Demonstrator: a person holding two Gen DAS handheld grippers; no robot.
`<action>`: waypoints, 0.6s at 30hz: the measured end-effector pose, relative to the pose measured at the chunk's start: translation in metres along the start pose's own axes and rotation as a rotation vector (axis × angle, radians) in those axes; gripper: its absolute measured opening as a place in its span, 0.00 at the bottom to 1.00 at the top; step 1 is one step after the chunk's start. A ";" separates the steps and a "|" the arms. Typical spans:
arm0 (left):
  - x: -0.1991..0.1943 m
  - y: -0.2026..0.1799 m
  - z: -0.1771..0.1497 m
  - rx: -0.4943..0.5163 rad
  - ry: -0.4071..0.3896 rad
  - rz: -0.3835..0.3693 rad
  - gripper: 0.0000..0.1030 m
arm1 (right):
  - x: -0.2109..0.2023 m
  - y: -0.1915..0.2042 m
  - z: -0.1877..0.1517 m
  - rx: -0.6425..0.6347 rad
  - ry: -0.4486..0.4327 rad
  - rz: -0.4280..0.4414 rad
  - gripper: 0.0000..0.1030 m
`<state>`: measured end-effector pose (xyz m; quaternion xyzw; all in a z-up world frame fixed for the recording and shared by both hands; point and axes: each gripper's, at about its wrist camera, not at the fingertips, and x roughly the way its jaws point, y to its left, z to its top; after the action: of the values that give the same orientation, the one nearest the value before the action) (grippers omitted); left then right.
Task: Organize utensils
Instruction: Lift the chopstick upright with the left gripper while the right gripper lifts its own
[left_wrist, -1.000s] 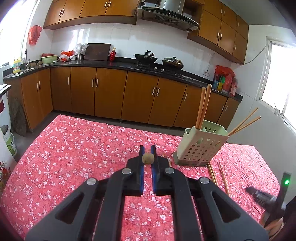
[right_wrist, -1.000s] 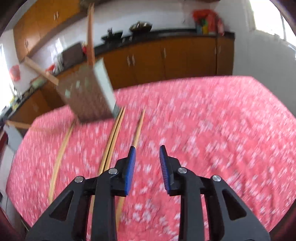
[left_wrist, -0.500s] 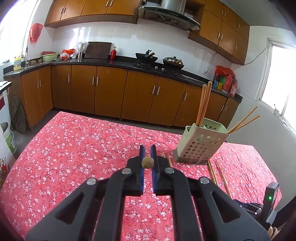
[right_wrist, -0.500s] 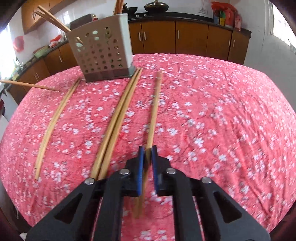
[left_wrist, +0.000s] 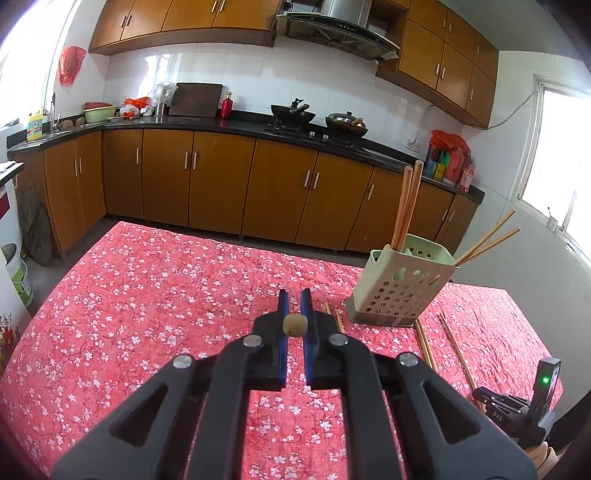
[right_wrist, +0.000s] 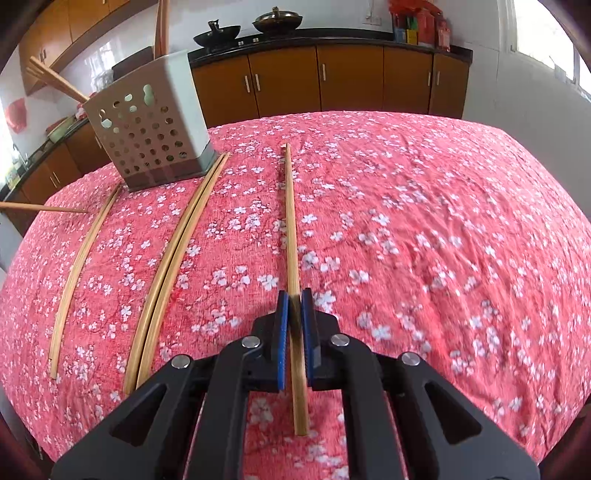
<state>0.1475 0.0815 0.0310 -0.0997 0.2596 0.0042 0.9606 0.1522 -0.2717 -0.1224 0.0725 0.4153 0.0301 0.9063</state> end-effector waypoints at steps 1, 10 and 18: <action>0.000 0.000 0.000 -0.002 0.001 -0.001 0.08 | -0.003 -0.001 -0.001 0.000 0.001 -0.001 0.08; 0.000 -0.002 0.002 -0.004 -0.001 0.003 0.07 | -0.023 -0.005 0.002 -0.003 -0.056 -0.014 0.07; -0.001 -0.007 0.007 0.009 -0.019 -0.004 0.07 | -0.073 -0.019 0.032 0.046 -0.266 -0.015 0.07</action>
<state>0.1503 0.0758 0.0385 -0.0959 0.2504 0.0019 0.9634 0.1281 -0.3027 -0.0500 0.0933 0.2924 0.0038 0.9517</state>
